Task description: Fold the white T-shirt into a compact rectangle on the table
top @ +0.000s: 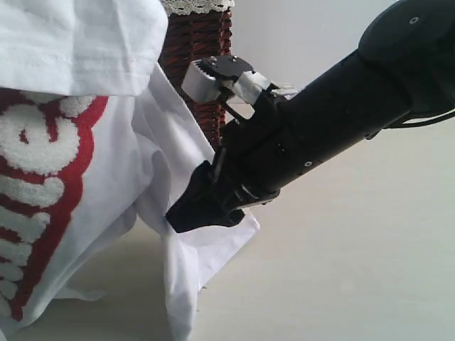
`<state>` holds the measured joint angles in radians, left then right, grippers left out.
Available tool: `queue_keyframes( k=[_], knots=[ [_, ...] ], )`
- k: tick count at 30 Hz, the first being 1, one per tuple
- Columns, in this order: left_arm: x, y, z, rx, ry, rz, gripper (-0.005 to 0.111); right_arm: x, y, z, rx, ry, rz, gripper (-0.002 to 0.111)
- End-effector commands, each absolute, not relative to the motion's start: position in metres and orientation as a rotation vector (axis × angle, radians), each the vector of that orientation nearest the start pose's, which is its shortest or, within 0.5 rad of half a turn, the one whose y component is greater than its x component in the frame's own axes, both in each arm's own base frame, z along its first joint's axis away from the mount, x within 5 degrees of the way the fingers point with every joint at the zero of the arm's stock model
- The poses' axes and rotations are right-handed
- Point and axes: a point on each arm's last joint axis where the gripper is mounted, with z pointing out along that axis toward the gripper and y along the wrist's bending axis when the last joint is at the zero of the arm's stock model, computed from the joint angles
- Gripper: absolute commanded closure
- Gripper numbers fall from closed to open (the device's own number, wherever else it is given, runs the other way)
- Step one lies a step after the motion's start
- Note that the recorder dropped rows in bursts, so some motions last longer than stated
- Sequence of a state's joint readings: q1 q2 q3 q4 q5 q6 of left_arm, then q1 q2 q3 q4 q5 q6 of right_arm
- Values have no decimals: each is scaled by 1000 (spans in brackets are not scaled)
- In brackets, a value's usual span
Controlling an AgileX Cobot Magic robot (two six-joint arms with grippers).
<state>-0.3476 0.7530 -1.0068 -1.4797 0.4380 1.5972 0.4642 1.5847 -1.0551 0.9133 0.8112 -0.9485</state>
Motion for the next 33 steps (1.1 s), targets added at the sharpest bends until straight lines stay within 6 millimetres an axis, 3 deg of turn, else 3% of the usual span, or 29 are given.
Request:
queue_keyframes(
  k=[1, 4, 9, 14, 16, 20, 22, 26, 33],
  knots=[
    [95, -69, 492, 619, 1081, -365, 107, 268, 171, 256, -1045, 2338, 540, 52],
    [90, -66, 497, 629, 1072, -338, 107, 271, 161, 264, -1026, 2315, 380, 52],
    [80, -63, 499, 646, 1100, -333, 107, 268, 151, 266, -1225, 2262, 204, 52],
    [71, -62, 499, 648, 1110, -383, 107, 264, 154, 260, -1427, 2187, 223, 52],
    [71, -62, 499, 636, 1119, -405, 107, 265, 159, 247, -1476, 2224, 295, 52],
    [71, -63, 499, 630, 1131, -434, 107, 278, 177, 200, -1484, 2315, 502, 52],
    [71, -63, 498, 634, 1132, -436, 107, 286, 179, 180, -1501, 2326, 457, 52],
    [70, -65, 497, 651, 1143, -459, 107, 299, 179, 164, -1506, 2274, 354, 52],
    [70, -65, 497, 645, 1147, -469, 107, 307, 186, 144, -1474, 2249, 382, 55]
  ],
)
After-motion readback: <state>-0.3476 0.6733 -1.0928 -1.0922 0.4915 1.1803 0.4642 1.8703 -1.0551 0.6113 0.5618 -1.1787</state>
